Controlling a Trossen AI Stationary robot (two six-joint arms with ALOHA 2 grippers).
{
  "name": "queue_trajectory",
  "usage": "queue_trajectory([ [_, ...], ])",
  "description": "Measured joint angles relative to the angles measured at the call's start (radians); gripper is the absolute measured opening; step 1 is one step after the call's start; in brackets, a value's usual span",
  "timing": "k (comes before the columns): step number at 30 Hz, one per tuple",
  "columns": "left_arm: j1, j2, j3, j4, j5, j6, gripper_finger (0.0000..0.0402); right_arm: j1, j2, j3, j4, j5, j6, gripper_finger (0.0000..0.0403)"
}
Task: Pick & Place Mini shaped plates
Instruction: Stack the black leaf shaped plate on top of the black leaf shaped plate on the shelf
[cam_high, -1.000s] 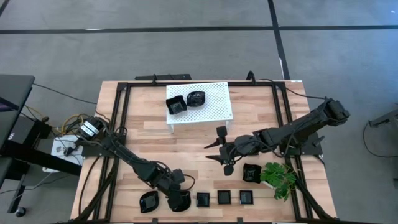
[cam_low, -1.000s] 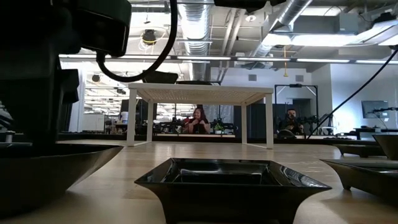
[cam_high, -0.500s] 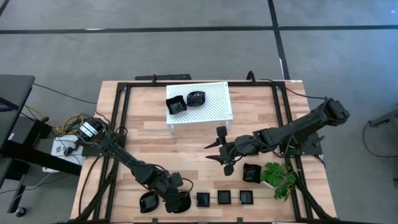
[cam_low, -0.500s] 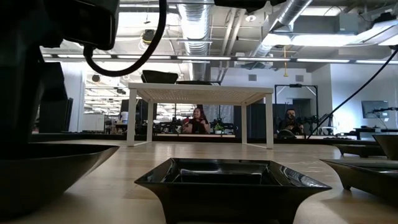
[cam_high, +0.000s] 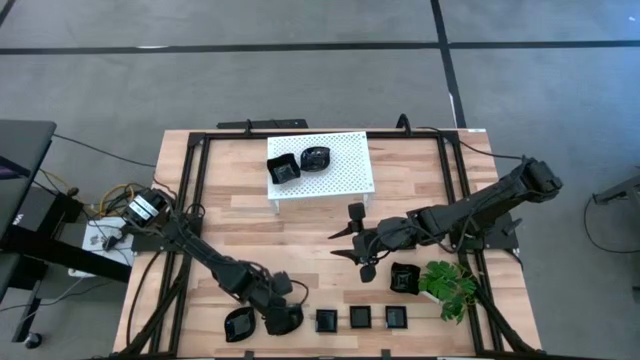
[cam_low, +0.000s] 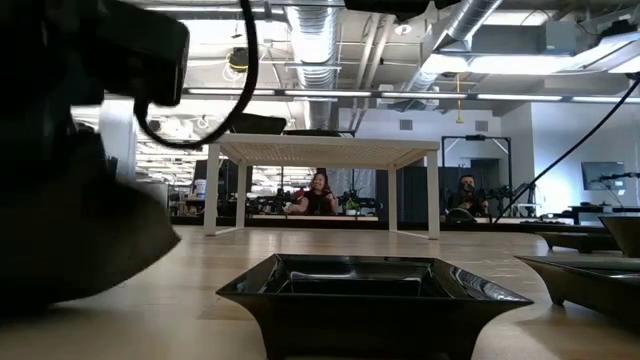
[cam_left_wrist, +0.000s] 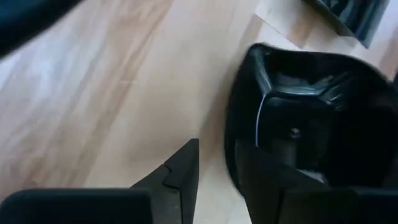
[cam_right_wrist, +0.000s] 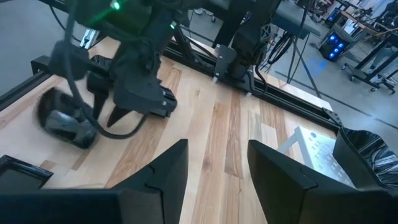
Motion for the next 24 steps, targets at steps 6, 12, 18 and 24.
queue_trajectory([
  [6,-0.009,0.0,-0.018,0.068,0.02,-0.004,0.0105,0.0,0.0,0.0,0.0,0.0,0.0,0.0161],
  [12,-0.009,0.0,-0.018,0.089,0.019,0.002,0.0105,-0.002,0.0,0.0,0.0,0.0,0.0,0.0161],
  [18,-0.01,0.0,-0.018,0.088,0.022,0.029,0.0072,-0.002,0.0,0.0,-0.011,0.0,0.0,0.0161],
  [24,-0.003,0.0,-0.018,0.095,-0.062,0.109,0.0008,-0.002,0.0,0.0,-0.02,0.0,0.0,0.0161],
])
